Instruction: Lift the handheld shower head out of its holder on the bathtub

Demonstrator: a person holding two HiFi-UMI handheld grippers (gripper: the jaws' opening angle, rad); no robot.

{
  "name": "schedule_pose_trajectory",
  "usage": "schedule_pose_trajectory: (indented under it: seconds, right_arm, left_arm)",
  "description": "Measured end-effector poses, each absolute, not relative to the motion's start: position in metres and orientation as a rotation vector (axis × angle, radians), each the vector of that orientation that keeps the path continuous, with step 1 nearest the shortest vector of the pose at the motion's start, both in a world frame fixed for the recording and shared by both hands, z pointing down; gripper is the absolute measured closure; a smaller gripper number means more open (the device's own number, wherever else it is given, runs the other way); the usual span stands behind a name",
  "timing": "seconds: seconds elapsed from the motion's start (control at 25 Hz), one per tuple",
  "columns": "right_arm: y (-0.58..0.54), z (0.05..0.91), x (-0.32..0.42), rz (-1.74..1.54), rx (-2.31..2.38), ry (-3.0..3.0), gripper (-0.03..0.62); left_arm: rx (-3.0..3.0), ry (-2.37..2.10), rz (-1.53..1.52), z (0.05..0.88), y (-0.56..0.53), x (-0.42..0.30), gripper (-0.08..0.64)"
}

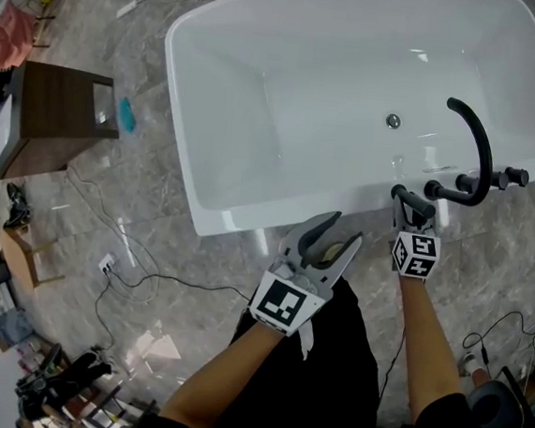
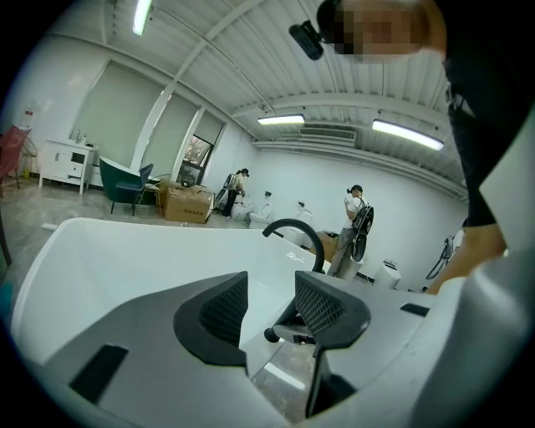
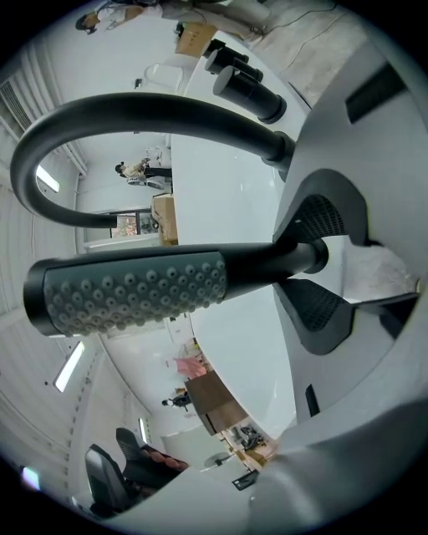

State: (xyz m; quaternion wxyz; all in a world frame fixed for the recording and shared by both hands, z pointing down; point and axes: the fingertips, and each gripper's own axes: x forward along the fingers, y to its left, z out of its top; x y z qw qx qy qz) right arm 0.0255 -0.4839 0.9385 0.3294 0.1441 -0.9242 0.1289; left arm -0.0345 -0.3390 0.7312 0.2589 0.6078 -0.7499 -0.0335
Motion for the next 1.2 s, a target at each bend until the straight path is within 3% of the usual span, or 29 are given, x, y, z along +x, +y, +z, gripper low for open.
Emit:
schedule_pose_trajectory:
  seconds: [0.64, 1.2]
  right_arm:
    - [-0.49, 0.897, 0.03, 0.347, 0.413, -2.43, 0.471]
    - [-0.49, 0.794, 0.026, 0.285, 0.419, -2.48, 0.471]
  left_arm:
    - [1.62, -2.055, -0.085, 0.707, -0.318, -0.04, 0.512]
    - [1.676, -2.079, -0.095, 0.643, -0.318, -0.056, 0.534]
